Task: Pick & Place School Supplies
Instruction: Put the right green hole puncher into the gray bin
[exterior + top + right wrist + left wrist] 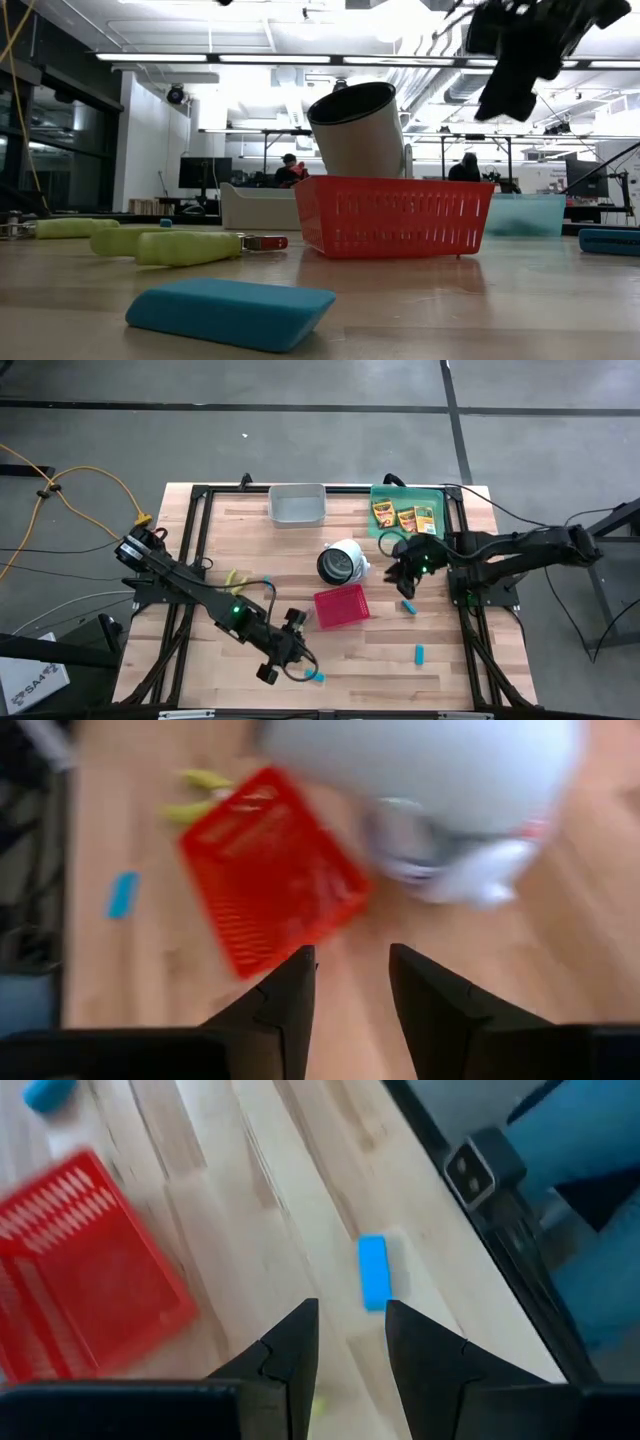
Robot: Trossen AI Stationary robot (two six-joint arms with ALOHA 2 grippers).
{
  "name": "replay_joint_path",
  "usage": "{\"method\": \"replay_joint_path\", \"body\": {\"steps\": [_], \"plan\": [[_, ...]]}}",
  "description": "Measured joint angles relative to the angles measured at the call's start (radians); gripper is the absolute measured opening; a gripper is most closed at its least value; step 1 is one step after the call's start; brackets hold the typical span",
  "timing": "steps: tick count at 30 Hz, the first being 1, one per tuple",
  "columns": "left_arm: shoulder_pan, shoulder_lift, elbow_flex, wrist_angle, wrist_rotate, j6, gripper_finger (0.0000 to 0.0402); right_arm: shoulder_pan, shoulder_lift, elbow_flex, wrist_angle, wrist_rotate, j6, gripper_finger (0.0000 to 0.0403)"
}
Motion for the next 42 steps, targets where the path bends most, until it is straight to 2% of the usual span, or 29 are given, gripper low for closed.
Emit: {"method": "replay_joint_path", "body": {"steps": [4, 8, 11, 18, 24, 32, 42], "plan": [[-0.014, 0.000, 0.000, -0.054, -0.005, -0.119, 0.0112, 0.115, 0.000, 0.000, 0.099, 0.014, 0.042, 0.0122], [-0.008, 0.000, 0.000, -0.059, -0.040, -0.346, 0.0112, 0.209, 0.000, 0.000, 0.207, 0.066, 0.056, 0.0122], [0.003, 0.000, 0.000, -0.124, -0.087, -0.484, 0.0112, 0.267, 0.001, 0.000, 0.267, 0.099, 0.054, 0.0122], [0.034, 0.000, 0.000, -0.334, -0.128, -0.651, 0.0112, 0.368, 0.001, 0.000, 0.316, 0.128, 0.048, 0.0122], [0.067, 0.002, -0.006, -0.346, -0.148, -0.794, 0.0112, 0.439, 0.001, 0.000, 0.328, 0.191, 0.050, 0.0122], [0.076, 0.104, -0.010, -0.354, -0.154, -0.773, 0.0127, 0.506, 0.006, 0.000, 0.328, 0.222, 0.076, 0.0122], [0.079, 0.161, -0.010, -0.353, -0.095, -0.751, 0.0152, 0.547, 0.006, 0.000, 0.330, 0.237, 0.079, 0.0122]]}}
